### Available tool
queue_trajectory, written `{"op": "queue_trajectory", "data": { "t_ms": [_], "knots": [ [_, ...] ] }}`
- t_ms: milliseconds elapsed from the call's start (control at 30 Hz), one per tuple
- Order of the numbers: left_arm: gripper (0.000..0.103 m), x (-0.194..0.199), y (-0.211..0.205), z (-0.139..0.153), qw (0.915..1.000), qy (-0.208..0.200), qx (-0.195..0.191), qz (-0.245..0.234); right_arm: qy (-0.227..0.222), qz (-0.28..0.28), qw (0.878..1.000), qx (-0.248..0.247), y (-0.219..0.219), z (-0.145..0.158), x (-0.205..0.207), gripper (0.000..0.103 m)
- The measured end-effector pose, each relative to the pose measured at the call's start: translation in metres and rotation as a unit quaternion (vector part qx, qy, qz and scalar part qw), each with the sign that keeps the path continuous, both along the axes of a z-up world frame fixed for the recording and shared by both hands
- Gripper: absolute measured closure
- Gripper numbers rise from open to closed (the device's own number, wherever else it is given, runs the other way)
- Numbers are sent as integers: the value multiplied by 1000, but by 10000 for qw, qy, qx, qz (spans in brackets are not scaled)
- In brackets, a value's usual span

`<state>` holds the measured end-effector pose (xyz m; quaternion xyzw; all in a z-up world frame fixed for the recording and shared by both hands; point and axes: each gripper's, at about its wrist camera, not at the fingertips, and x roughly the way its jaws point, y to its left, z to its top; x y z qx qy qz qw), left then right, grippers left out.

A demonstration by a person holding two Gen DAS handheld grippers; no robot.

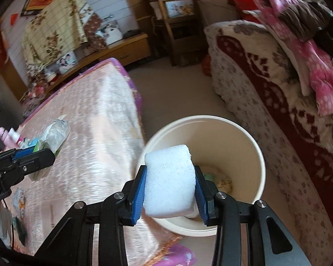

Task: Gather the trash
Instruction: 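Carry the wrapper and sponge with both tools toward the bucket, then open both tools to drop the wrapper and sponge into the bucket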

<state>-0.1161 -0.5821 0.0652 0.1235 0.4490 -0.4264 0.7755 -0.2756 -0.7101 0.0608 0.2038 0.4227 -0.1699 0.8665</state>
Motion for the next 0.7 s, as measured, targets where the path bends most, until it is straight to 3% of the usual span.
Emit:
{"op": "queue_trajectory", "data": {
  "t_ms": [133, 233, 333, 400, 567, 700],
  "knots": [
    [74, 3, -18, -9, 9999, 106, 8, -15, 34, -169, 9998, 72, -17, -9, -4, 65],
    [69, 6, -27, -13, 9997, 218, -35, -63, 62, -308, 9995, 72, -28, -14, -4, 56],
    [52, 8, -32, -16, 9992, 368, -123, -115, 45, -469, 9988, 104, -38, -17, -6, 50],
    [48, 9, -33, -16, 9990, 403, -183, -106, 34, -548, 9984, 123, -42, -17, -8, 34],
    [48, 6, -31, -14, 9994, 312, -128, -80, 10, -500, 9987, 107, -39, -17, -10, 34],
    [48, 1, -17, -6, 10000, -12, -70, 36, -8, -419, 9991, 63, -30, -16, -11, 34]
  ]
}}
